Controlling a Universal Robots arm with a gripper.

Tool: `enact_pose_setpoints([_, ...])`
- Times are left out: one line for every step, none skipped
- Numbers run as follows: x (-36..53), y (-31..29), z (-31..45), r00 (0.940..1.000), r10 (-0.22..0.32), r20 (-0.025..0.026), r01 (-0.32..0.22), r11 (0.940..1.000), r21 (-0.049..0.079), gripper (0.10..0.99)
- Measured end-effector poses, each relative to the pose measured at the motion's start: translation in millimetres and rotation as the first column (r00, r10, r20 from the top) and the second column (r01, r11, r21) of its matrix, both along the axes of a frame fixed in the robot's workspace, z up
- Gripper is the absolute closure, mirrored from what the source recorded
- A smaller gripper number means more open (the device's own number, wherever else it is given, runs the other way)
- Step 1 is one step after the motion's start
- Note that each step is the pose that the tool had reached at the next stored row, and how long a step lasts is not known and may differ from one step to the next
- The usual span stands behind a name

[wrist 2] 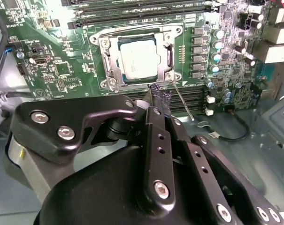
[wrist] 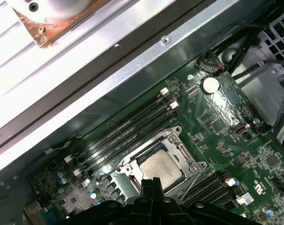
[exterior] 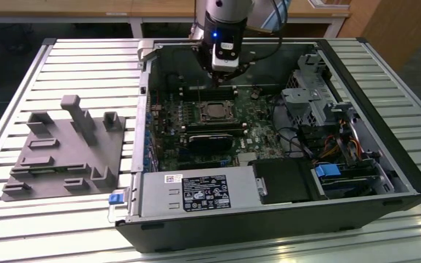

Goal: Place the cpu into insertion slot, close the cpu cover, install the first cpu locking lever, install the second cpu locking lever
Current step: 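Install the first cpu locking lever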

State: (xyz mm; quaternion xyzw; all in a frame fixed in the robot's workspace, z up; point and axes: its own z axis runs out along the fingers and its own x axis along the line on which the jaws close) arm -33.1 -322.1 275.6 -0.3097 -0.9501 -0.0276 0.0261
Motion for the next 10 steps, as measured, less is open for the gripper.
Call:
enact_pose_setpoints([0.0,0.0,0.0,1.0000,0.006,0.0000,-0.006,1.0000,0.000,0.980])
enact_pose_setpoints([0.0,0.0,0.0,0.9999,0.013,0.0000,-0.013,0.9999,0.000,0.980])
enact_pose_setpoints([0.0,0.0,-0.1,0.9998,0.022,0.0000,-0.022,0.9998,0.000,0.980])
enact_pose_setpoints([0.0,0.0,-0.1,0.9995,0.033,0.0000,-0.033,0.9995,0.000,0.980])
enact_pose_setpoints([0.0,0.0,-0.2,0.9990,0.044,0.0001,-0.044,0.9990,0.000,0.980])
enact_pose_setpoints([0.0,0.0,-0.1,0.9985,0.055,0.0003,-0.055,0.9985,0.000,0.980])
enact_pose_setpoints([0.0,0.0,-0.3,0.9978,0.067,0.0005,-0.067,0.9978,0.000,0.980])
enact_pose_setpoints([0.0,0.0,-0.5,0.9967,0.081,0.0008,-0.081,0.9967,0.000,0.980])
enact_pose_setpoints([0.0,0.0,-0.6,0.9955,0.095,0.0010,-0.095,0.9955,0.000,0.980])
enact_pose_setpoints([-0.1,-0.1,-0.7,0.9942,0.108,0.0012,-0.108,0.9942,0.000,0.980])
